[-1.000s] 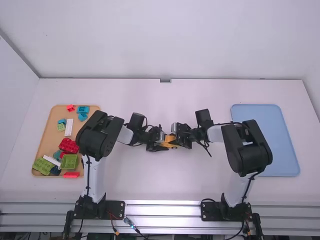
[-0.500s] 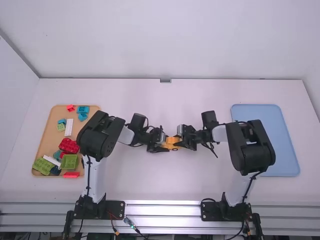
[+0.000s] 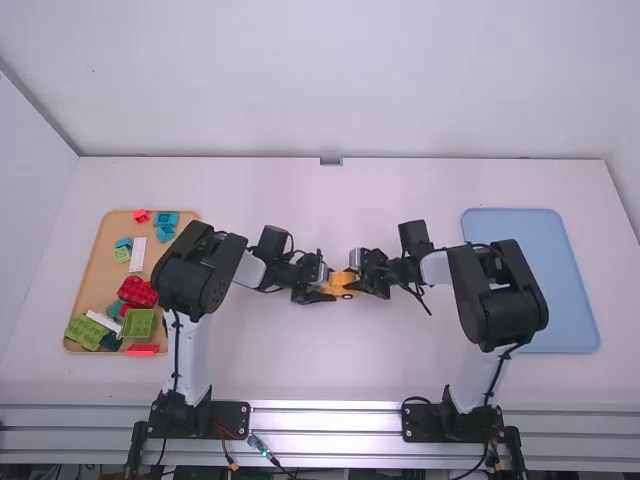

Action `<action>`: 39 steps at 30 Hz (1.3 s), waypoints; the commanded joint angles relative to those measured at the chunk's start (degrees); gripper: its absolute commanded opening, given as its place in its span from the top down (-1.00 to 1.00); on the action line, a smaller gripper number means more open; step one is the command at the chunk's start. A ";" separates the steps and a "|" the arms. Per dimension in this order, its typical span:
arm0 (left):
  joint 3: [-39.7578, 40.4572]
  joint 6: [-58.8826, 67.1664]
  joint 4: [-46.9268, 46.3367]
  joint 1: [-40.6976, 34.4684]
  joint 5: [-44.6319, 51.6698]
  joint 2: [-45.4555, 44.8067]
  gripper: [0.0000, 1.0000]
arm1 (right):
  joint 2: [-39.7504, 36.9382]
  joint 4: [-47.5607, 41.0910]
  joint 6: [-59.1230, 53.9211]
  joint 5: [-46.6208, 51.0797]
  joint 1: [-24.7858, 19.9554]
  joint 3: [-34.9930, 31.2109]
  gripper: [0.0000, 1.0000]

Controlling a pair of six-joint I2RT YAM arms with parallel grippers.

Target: Assemble lego blocks to make yellow taxi

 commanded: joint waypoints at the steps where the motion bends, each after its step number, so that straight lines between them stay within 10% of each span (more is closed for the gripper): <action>1: -0.79 1.33 -0.22 -1.07 -2.67 0.46 0.07 | 1.84 0.26 -0.17 -3.28 0.11 -0.74 1.00; 12: -0.79 1.38 -0.37 -1.11 -2.69 0.46 0.10 | 1.84 0.28 -0.87 -4.61 -0.04 -0.76 1.00; 32: -0.79 1.36 -0.13 -1.07 -2.71 0.46 0.11 | 1.86 -3.15 6.71 20.61 4.50 -0.81 1.00; 39: -0.74 1.33 -0.20 -1.09 -2.71 0.46 0.13 | 1.09 -1.05 1.46 4.22 1.57 -0.61 1.00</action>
